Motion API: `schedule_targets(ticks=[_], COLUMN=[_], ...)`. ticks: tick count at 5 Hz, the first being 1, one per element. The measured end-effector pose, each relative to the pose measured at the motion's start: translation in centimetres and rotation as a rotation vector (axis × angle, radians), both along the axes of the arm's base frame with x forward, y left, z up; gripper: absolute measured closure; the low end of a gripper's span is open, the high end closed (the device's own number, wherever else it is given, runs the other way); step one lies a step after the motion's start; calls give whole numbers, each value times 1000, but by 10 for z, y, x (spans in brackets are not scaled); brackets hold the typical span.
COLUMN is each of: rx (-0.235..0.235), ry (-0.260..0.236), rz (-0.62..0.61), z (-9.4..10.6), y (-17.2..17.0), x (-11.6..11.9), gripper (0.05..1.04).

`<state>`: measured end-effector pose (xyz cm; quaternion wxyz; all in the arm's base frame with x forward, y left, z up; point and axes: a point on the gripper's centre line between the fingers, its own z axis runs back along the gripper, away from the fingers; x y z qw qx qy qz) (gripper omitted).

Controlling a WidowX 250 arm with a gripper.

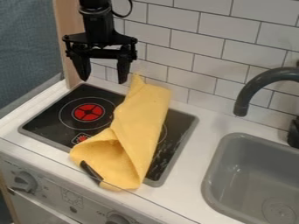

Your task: Fold the cloth from the top

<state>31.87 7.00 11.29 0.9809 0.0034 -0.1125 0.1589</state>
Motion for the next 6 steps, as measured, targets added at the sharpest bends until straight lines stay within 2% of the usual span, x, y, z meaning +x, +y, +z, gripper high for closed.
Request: schedule_targets(ticks=[1,2,3,4,5,6], rx=[-8,-14,-29,-47,-13,1], ry=[26,26,-6,-62,-128,-175], rz=[1,-3,-26,-57,-70,-57], z=[-9,-26,-33,-41,-48,-55], y=[0,5,7,8,15,28], x=[-2,5,24,46,66,84], gripper=[84,84,84,84,84,84])
